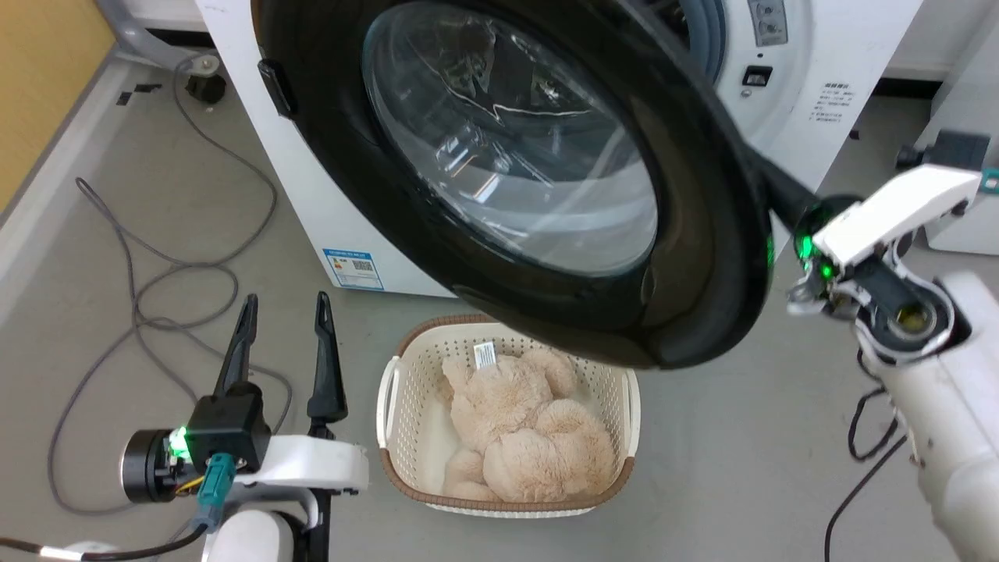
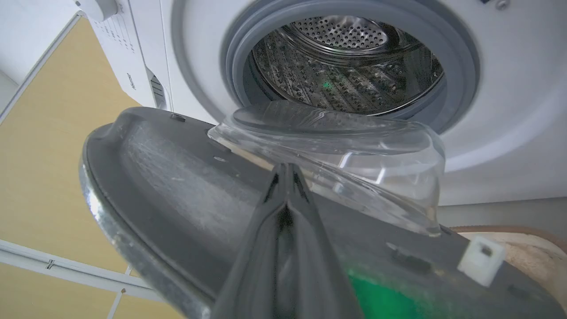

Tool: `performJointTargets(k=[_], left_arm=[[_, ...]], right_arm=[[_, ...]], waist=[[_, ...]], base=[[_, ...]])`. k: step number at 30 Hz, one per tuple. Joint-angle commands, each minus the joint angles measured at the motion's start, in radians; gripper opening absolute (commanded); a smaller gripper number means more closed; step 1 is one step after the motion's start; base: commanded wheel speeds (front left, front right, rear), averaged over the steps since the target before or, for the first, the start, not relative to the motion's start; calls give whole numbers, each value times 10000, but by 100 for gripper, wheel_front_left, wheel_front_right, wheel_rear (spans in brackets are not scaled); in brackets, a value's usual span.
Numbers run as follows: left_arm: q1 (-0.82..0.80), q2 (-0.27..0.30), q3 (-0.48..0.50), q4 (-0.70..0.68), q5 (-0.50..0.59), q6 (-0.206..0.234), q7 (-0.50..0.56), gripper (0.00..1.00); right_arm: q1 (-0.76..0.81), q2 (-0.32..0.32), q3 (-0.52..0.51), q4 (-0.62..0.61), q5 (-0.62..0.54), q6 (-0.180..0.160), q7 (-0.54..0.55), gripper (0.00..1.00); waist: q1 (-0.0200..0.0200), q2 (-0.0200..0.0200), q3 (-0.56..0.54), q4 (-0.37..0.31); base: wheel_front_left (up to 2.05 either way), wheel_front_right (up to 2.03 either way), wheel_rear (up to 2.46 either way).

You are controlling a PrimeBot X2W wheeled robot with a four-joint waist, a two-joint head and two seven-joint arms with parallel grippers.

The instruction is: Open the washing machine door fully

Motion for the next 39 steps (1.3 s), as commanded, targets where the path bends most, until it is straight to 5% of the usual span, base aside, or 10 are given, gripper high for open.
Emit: performJointTargets(k=[1, 21, 39], left_arm=[[169, 8, 45, 9, 48, -3, -53, 100], [748, 8, 86, 160, 127, -104, -53, 100], [920, 8, 33, 423, 170, -133, -53, 100]], right_arm=[[539, 73, 106, -182, 115, 52, 144, 0], [3570, 277, 390, -2890, 262, 52, 567, 0], [5125, 1046, 1878, -4624, -270, 52, 848, 0]], waist=[[1, 0, -86, -10], [1, 0, -778, -156], [1, 0, -1010, -95]], base=[[0, 0, 0], [0, 0, 0], [0, 0, 0]])
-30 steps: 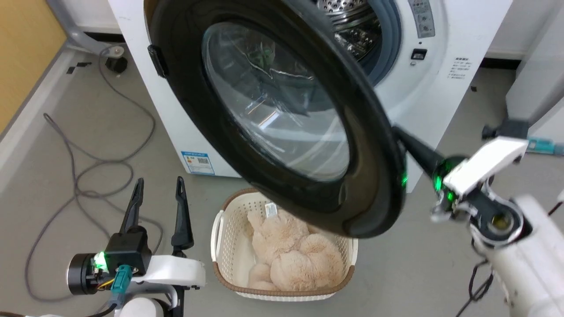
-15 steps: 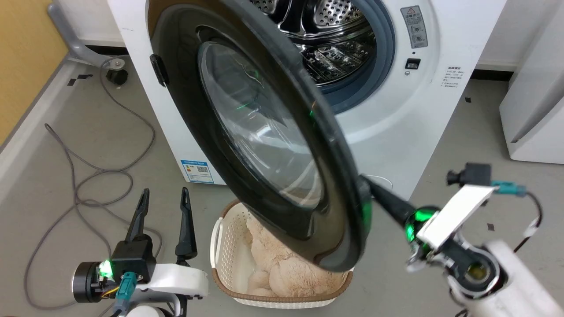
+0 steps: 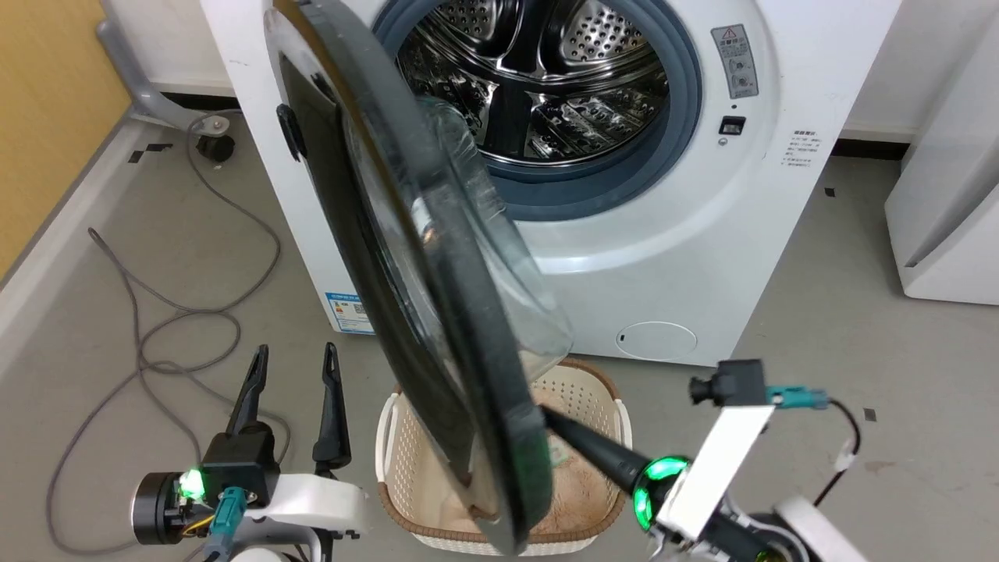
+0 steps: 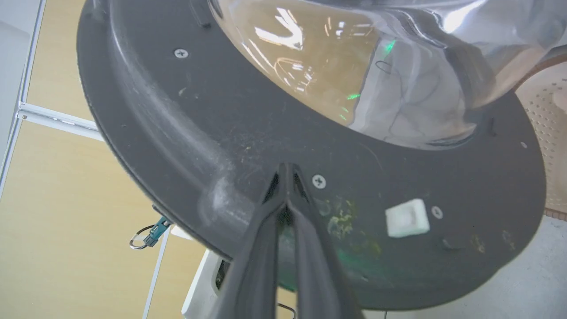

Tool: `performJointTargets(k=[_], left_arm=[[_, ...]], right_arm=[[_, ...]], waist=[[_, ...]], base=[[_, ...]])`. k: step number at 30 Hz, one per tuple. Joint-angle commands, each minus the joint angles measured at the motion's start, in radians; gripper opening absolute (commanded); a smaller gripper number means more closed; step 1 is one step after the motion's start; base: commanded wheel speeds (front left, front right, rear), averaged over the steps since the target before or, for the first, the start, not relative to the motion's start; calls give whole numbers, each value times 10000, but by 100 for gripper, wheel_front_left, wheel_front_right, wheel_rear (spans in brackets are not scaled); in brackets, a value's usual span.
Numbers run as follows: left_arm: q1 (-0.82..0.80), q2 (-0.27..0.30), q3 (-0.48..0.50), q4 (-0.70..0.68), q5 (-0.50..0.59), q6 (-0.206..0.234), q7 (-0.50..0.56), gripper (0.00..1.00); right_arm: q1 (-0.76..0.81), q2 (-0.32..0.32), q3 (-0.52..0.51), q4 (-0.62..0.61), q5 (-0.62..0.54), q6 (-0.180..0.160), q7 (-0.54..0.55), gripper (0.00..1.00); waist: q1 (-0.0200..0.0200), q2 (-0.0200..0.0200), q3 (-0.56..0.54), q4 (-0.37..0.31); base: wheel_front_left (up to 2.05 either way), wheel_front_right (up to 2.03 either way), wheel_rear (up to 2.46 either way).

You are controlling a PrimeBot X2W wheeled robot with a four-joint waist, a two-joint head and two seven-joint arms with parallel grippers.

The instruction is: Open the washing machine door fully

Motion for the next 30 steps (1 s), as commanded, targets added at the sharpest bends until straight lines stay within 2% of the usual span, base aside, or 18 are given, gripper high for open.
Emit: performJointTargets(k=[1, 6, 11, 12, 17, 19, 22, 26, 30], left_arm=[[168, 8, 36, 35, 87, -29, -53, 100], [166, 8, 71, 44, 82, -30, -53, 100], [192, 8, 88, 40, 57, -4, -53, 100], [192, 8, 88, 40, 57, -4, -53, 100], [249, 8, 119, 21, 52, 6, -53, 100], [276, 8, 144, 10, 61, 6, -53, 100], [300, 8, 201, -17, 76, 4, -53, 100], [326, 8, 251, -76, 94, -4, -53, 100], [302, 8, 286, -104, 103, -24, -53, 100]], right_arm=[[226, 95, 174, -155, -166, 16, -6, 0], [282, 15, 60, -464, -572, 16, -693, 0], [469, -344, -813, -761, -1636, 16, -3125, 0], [469, -344, -813, -761, -1636, 16, -3125, 0], [901, -736, -1532, -1080, -1979, 16, -5060, 0], [1060, -917, -1930, -1085, -2355, 16, -5483, 0], [1235, -1078, -2710, -950, -3844, 16, -5698, 0], [1535, -341, -4427, -1468, -7072, 16, -5714, 0], [2000, 257, -5247, -2392, -10385, 16, -5716, 0]], waist=[[1, 0, 9, -26], [1, 0, 52, -68], [1, 0, 11, -82], [1, 0, 11, -82], [1, 0, -75, -188], [1, 0, -107, -242], [1, 0, -117, -328], [1, 0, -78, -427], [1, 0, -34, -472]], base=[[0, 0, 0], [0, 0, 0], [0, 0, 0], [0, 0, 0], [0, 0, 0], [0, 0, 0], [0, 0, 0], [0, 0, 0], [0, 0, 0]])
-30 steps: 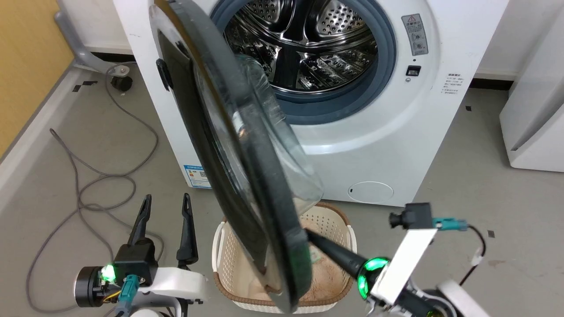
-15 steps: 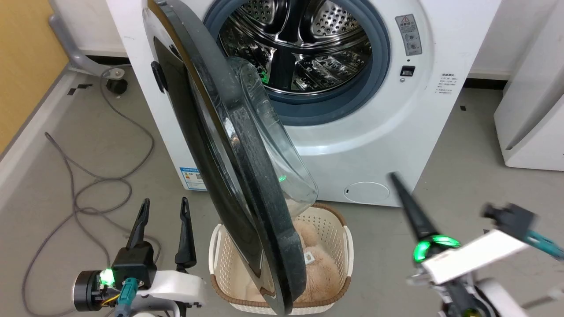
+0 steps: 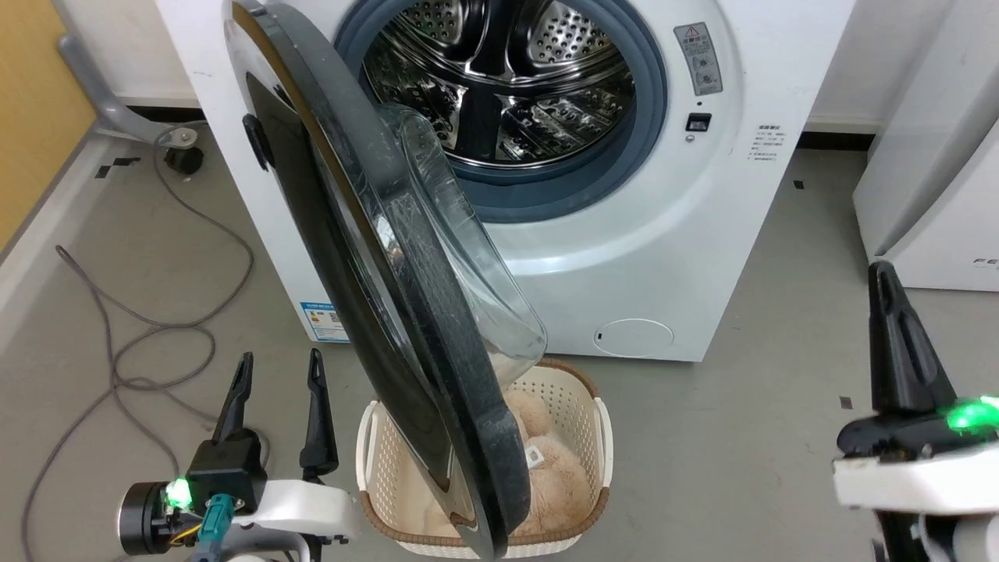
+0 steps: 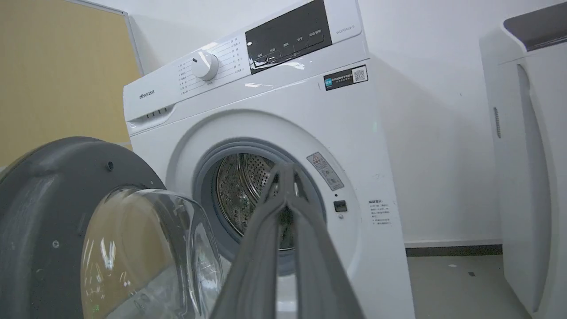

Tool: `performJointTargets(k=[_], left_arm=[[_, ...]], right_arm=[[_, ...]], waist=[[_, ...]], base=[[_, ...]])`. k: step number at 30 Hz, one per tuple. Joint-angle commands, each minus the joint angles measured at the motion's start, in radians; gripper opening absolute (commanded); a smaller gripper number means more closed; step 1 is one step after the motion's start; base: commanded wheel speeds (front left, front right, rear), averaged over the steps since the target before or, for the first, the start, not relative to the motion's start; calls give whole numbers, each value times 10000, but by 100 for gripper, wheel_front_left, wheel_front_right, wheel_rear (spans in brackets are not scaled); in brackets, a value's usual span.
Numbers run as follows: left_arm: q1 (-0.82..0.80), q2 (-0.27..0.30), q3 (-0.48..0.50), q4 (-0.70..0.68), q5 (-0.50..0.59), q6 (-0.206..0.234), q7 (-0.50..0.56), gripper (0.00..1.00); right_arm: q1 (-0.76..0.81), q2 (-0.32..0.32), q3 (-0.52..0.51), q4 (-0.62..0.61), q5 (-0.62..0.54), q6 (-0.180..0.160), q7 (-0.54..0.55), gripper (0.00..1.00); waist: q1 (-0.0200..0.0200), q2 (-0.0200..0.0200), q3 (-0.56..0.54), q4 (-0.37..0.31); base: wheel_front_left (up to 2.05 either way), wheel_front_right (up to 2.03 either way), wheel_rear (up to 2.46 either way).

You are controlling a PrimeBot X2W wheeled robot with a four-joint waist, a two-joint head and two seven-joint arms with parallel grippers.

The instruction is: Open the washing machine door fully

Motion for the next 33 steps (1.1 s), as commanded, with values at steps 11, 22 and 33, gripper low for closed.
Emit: performJointTargets(k=[11, 22, 33], left_arm=[[140, 10, -15, -38, 61, -33, -53, 100], [262, 10, -20, 6, 62, -42, -53, 100], [-63, 36, 269, -840, 81, 31, -53, 0]], right_arm=[[1734, 1078, -715, 259, -4224, 10, -40, 0], [1959, 1460, -969, 1023, -4247, 10, -41, 100], [2019, 1505, -1068, 1173, -4317, 10, -41, 100]], waist=[[0, 0, -81, -12], [0, 0, -217, -19], [0, 0, -326, 36]], base=[[0, 0, 0], [0, 0, 0], [0, 0, 0]])
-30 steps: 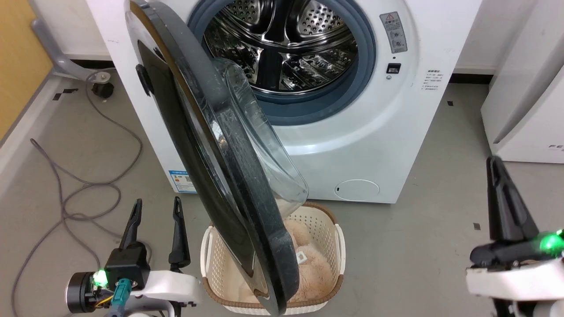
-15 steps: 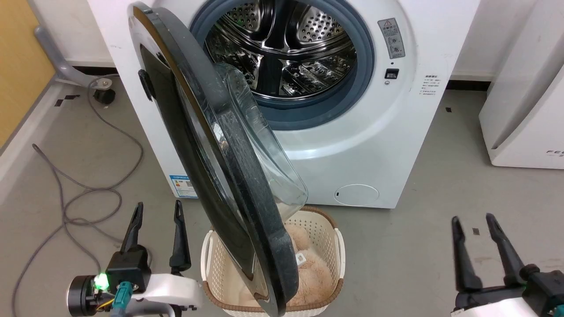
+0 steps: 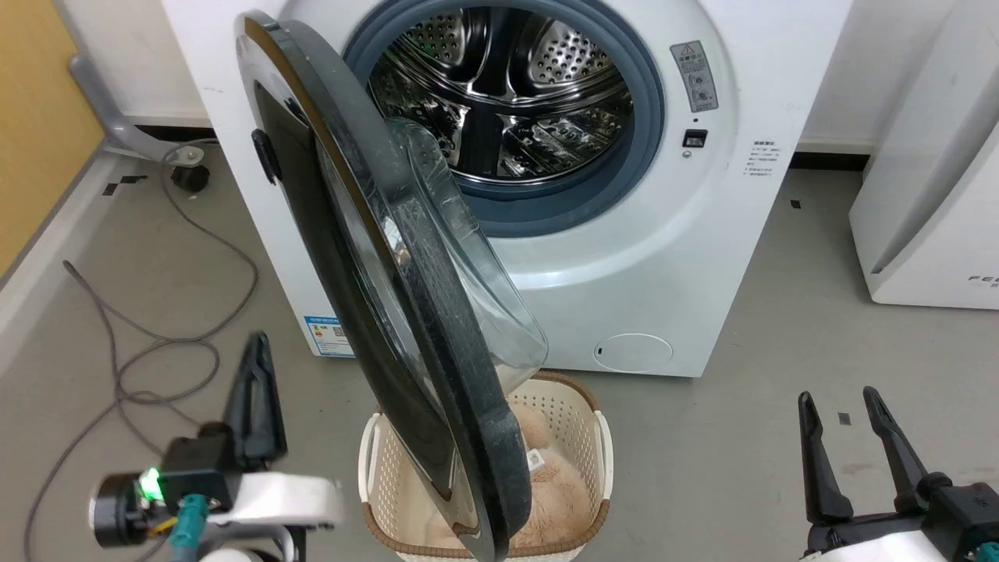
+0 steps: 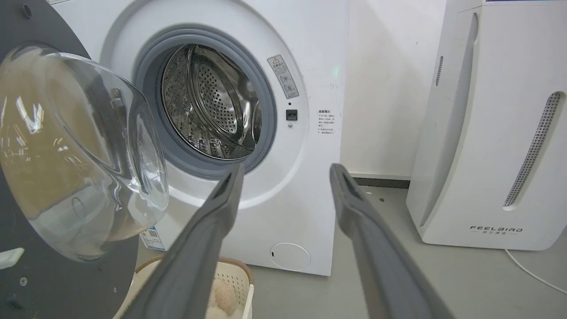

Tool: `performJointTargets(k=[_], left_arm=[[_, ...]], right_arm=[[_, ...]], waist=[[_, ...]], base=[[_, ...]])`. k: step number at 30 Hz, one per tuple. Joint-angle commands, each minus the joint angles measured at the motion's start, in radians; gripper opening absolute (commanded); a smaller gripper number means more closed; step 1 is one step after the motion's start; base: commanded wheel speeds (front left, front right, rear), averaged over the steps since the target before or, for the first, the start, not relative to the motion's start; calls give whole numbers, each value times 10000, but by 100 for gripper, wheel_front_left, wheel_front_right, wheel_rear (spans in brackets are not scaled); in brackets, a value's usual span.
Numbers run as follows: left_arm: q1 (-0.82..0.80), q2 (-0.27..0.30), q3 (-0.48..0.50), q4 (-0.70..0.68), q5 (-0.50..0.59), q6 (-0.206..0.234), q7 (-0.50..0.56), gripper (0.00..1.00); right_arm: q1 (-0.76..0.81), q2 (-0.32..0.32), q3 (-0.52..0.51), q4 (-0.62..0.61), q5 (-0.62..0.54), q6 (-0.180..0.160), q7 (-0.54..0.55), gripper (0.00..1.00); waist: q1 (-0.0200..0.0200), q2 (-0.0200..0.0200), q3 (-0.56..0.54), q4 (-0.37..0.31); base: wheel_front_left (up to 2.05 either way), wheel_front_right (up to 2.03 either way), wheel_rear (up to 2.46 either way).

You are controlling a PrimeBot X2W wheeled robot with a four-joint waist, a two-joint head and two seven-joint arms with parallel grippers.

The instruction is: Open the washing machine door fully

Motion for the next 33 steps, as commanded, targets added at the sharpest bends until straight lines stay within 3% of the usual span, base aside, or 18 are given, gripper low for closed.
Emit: performJointTargets(k=[1, 9, 18, 23, 33], left_arm=[[-236, 40, 39, -343, 97, 3, -51, 0], [-787, 41, -524, -2393, 283, -370, -51, 0], [-1008, 24, -2365, -4123, 507, -678, -51, 0], [-955, 19, -3414, -4375, 528, -841, -51, 0], [-446, 15, -5254, -3609, 415, -1281, -51, 0]], right_arm=[[191, 59, 3, 35, 79, 8, -43, 100], [238, 61, 69, 26, 162, 8, -43, 100], [309, 62, 95, 47, 195, 8, -43, 100], [314, 62, 108, 47, 206, 8, -43, 100], [318, 62, 153, 77, 232, 8, -43, 100]], waist=[[0, 0, -23, 16], [0, 0, -95, 1], [0, 0, -186, 2], [0, 0, -233, 26], [0, 0, -262, 45]], base=[[0, 0, 0], [0, 0, 0], [0, 0, 0], [0, 0, 0], [0, 0, 0]])
